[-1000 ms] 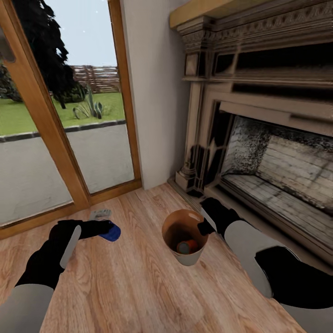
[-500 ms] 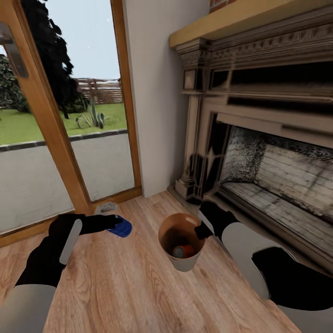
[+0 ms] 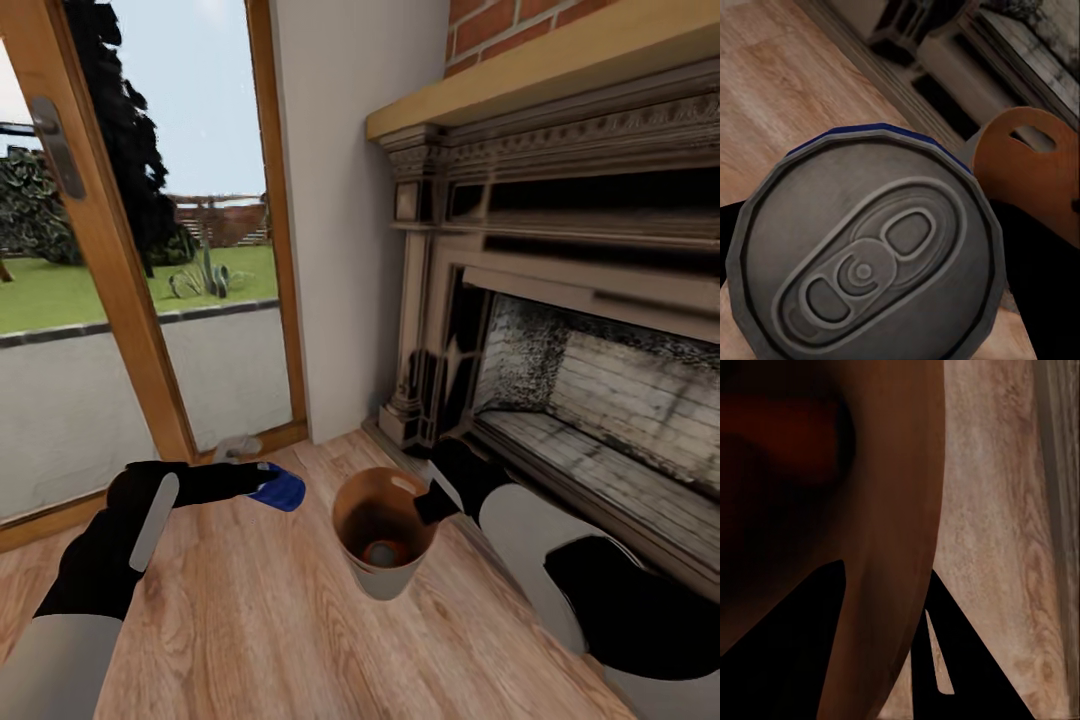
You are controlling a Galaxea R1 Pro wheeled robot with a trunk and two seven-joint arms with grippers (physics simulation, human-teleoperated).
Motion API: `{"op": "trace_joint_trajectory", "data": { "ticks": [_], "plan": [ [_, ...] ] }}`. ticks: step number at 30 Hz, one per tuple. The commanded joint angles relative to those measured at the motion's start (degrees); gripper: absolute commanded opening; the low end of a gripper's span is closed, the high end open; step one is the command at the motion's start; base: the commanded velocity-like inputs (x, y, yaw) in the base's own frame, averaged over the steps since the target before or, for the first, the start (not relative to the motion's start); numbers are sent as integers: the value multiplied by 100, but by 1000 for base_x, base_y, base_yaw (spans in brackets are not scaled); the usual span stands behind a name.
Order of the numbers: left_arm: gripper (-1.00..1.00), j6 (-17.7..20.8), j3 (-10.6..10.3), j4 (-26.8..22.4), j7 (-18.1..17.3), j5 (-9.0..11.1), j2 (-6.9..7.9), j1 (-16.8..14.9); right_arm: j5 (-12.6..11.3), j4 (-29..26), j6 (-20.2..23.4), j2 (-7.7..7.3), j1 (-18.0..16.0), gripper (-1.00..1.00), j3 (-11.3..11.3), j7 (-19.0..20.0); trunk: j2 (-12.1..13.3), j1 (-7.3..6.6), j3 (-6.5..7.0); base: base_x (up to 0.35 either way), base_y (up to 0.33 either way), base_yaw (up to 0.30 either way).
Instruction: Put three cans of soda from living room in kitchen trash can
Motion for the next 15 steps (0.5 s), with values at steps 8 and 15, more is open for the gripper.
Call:
{"op": "trace_joint_trajectory", "data": {
  "ticks": [8, 15],
  "plan": [
    [-100, 0, -129, -8, -579, -24, -12, -2, -80, 1, 0, 0, 41, -100, 292, 339, 11, -20, 178, 0, 0, 0],
    [-100, 0, -445, -10, -807, -32, -205, -1, -79, 2, 0, 12, 98, -100, 340, 355, 228, -142, 311, 0, 0, 0]
  ]
}}
